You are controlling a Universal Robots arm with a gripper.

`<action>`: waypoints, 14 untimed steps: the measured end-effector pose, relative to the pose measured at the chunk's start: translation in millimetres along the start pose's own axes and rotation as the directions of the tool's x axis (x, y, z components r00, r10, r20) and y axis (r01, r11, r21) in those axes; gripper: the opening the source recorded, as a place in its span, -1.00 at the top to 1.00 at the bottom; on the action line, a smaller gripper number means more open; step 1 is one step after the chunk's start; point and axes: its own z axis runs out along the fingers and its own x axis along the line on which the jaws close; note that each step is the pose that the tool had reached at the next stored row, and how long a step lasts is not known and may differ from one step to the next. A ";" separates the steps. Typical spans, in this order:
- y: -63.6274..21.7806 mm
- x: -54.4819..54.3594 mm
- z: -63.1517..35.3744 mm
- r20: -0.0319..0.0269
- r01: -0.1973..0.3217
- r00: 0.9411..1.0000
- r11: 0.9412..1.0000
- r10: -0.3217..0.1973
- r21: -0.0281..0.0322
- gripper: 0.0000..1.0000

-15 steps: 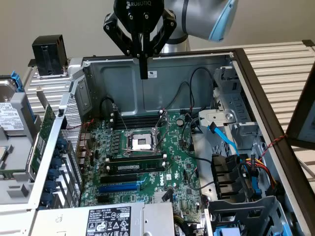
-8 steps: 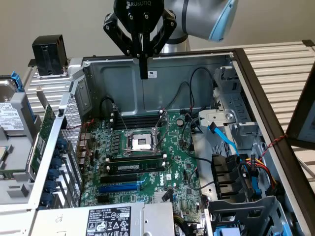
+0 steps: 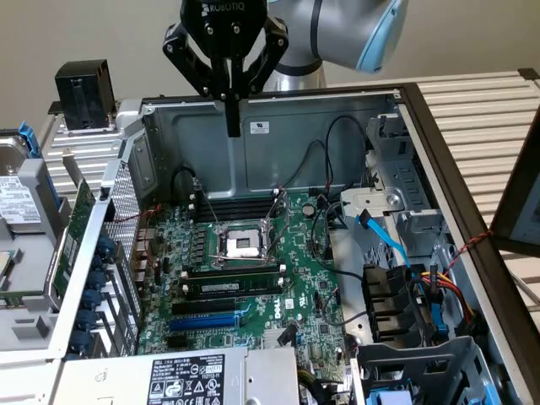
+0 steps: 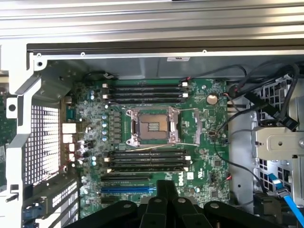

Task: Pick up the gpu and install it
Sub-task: 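Reach for the gpu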

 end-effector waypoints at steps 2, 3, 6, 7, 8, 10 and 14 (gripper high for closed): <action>-0.6 8.7 -0.2 0.000 0.000 1.000 1.000 0.000 0.000 0.79; -1.0 13.5 -0.3 0.000 0.000 1.000 1.000 0.000 0.000 0.79; -1.9 27.1 -0.6 0.001 0.000 1.000 1.000 0.000 0.000 0.79; -2.2 31.5 -0.7 0.001 0.000 1.000 1.000 0.000 0.000 0.79; -2.5 36.0 -0.7 0.001 0.000 1.000 1.000 0.000 0.000 0.79; -3.2 45.0 -0.9 0.001 0.000 1.000 1.000 0.000 0.000 0.79; -4.5 63.5 -0.7 0.001 0.000 1.000 1.000 0.000 0.000 0.79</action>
